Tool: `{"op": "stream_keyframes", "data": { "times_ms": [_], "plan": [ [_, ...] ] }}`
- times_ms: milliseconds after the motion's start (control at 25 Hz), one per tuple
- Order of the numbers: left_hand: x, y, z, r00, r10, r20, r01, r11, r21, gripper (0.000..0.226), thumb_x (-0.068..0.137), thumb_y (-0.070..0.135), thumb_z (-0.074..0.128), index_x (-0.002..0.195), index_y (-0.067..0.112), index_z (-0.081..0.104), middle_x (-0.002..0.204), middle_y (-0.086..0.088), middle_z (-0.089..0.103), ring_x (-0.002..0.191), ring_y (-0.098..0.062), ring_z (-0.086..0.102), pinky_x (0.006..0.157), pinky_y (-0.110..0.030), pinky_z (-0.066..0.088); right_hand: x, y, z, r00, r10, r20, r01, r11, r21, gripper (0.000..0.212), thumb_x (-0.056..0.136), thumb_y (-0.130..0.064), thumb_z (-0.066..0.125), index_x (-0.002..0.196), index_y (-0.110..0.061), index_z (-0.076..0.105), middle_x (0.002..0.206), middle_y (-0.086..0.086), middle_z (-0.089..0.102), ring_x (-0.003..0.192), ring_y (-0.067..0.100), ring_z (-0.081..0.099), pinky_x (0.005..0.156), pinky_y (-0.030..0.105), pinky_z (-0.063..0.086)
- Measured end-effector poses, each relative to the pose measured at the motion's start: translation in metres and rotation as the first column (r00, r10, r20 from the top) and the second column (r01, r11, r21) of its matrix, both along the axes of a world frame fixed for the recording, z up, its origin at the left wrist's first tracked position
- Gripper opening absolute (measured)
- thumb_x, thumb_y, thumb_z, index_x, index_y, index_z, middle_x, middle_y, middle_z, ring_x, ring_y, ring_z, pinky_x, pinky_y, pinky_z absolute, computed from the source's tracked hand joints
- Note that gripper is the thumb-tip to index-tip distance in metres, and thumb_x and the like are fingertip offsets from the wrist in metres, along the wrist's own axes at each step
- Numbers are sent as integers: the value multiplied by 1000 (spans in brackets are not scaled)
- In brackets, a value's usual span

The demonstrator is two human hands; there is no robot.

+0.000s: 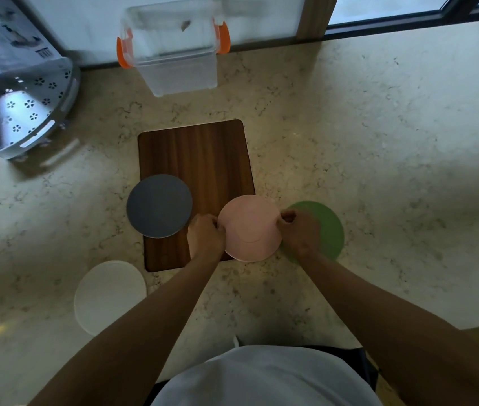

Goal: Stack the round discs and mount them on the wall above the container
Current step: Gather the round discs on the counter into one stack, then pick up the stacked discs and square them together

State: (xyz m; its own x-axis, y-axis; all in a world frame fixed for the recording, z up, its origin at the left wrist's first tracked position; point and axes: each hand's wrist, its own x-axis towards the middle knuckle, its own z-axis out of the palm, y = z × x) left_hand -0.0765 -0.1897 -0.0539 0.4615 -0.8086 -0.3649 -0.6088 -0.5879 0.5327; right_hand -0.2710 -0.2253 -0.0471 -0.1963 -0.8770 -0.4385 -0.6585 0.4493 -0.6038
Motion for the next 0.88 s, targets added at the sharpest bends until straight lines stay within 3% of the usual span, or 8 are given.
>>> {"op": "stream_keyframes", "data": {
  "times_ms": [200, 360, 440, 520, 640, 880],
  "plan": [
    [2, -11, 8, 980, 153, -125, -141, 985, 99, 13, 76, 13, 71, 72, 21, 62, 73, 6, 59, 76, -20, 61, 68, -34, 54, 4, -7, 3, 999, -6, 38, 3, 997, 82, 17, 84, -20, 66, 97, -12, 73, 89, 3, 71, 83, 18, 65, 70, 27, 45],
    [6, -14, 12, 970, 181, -162, -160, 978, 133, 19, 75, 13, 72, 93, 15, 67, 88, 3, 61, 87, -21, 61, 75, -37, 54, 0, -6, 5, 992, -53, 111, 45, 996, 74, 23, 85, -22, 68, 106, -12, 70, 102, 3, 72, 86, 15, 62, 68, 22, 44],
    [6, -15, 14, 967, 166, -195, -143, 982, 125, 25, 74, 7, 70, 99, 12, 71, 93, 0, 65, 88, -19, 62, 80, -39, 56, -8, -4, 5, 983, -61, 174, 47, 996, 81, 31, 86, -25, 71, 114, -12, 69, 110, 2, 71, 96, 16, 64, 82, 26, 49],
    [1, -16, 19, 958, 150, -244, -126, 986, 111, 21, 73, 3, 68, 91, 14, 75, 89, 0, 70, 79, -15, 64, 77, -40, 59, -20, -3, 8, 972, -72, 225, 51, 994, 99, 31, 87, -26, 71, 116, -14, 71, 113, 1, 72, 100, 16, 65, 91, 32, 50],
    [-16, -24, 26, 940, 108, -323, -72, 990, 122, 23, 74, 0, 70, 75, 23, 69, 84, 0, 68, 80, -20, 68, 75, -43, 61, -46, 2, 13, 961, -130, 243, 117, 991, 67, 23, 85, -23, 73, 107, -15, 75, 106, 3, 75, 93, 16, 68, 90, 34, 54],
    [-77, -44, 26, 925, -66, -373, 109, 990, 94, 24, 73, -1, 75, 69, 22, 70, 89, -8, 74, 81, -24, 71, 75, -44, 61, -113, 20, 19, 939, -297, 172, 301, 954, 3, 22, 80, -25, 77, 100, -16, 78, 94, 0, 78, 85, 15, 71, 89, 41, 58]
  ]
}}
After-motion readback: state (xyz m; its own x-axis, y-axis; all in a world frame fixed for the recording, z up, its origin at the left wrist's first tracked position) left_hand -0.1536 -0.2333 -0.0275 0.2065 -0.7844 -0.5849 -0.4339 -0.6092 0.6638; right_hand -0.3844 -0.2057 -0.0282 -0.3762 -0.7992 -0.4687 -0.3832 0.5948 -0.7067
